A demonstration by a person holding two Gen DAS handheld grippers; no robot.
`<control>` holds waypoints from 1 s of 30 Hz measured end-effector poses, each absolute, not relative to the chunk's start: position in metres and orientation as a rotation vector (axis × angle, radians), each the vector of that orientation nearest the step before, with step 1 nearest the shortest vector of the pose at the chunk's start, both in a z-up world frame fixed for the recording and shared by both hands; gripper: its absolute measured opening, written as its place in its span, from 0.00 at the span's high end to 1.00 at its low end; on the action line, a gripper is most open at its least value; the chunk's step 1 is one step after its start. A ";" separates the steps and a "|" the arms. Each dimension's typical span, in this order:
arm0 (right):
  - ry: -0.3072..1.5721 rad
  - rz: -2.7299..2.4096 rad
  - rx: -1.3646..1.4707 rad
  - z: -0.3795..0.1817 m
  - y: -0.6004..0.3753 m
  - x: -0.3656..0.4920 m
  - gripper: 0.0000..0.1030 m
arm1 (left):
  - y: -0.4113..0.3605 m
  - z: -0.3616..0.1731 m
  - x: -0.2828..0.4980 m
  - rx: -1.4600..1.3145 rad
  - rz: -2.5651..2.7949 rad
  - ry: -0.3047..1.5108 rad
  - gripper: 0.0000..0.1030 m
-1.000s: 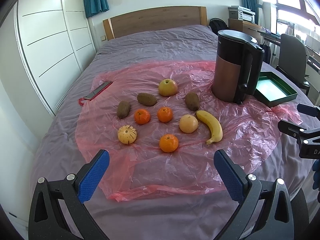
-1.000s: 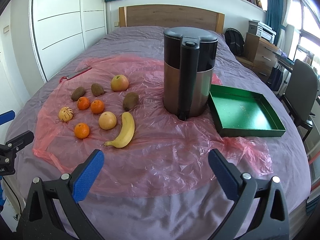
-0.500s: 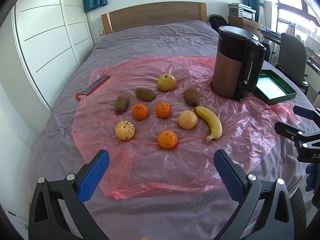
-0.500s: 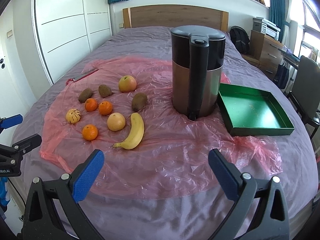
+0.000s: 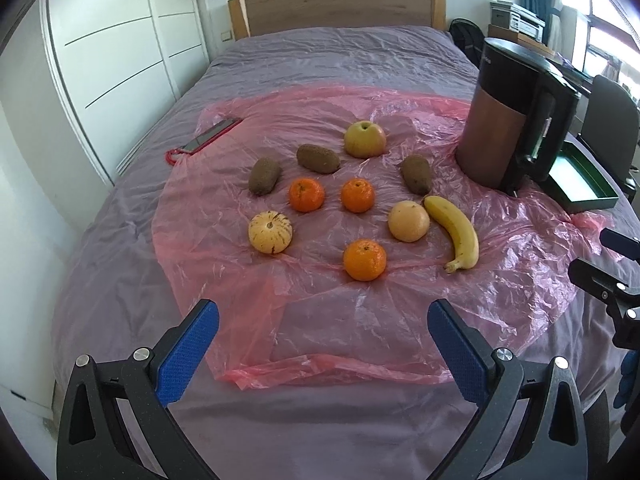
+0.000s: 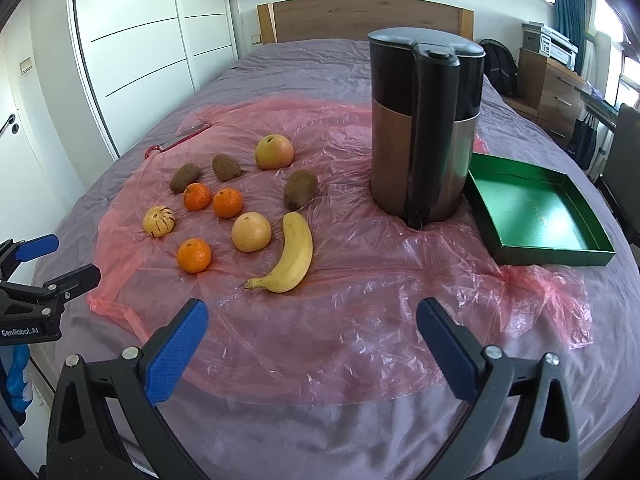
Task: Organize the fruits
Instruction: 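Grasp the banana with the right tool while the left tool grasps a mandarin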
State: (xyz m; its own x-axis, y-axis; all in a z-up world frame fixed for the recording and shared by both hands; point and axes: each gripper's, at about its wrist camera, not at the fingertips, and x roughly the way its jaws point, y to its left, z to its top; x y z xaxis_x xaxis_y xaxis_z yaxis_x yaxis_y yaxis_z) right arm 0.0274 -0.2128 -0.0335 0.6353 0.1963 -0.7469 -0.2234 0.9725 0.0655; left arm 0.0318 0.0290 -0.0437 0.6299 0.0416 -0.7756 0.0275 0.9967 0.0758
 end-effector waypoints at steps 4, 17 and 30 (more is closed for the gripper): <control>0.877 0.258 -0.041 -0.043 -0.206 0.036 0.00 | 0.056 -0.054 0.037 0.025 0.062 0.908 0.01; 0.977 0.270 -0.004 -0.085 -0.193 0.093 0.00 | 0.072 -0.090 0.079 -0.038 -0.007 1.001 0.07; 1.070 0.338 0.046 -0.122 -0.177 0.153 0.00 | 0.012 -0.128 0.138 0.027 -0.165 1.073 0.38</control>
State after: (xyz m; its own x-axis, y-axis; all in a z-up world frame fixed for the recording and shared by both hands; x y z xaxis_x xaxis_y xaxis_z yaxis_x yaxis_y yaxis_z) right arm 0.1526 -0.1768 -0.1223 0.4342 0.2936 -0.8516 -0.2493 0.9476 0.1996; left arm 0.1382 0.0122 -0.1278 0.4666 -0.1211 -0.8762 0.1477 0.9873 -0.0579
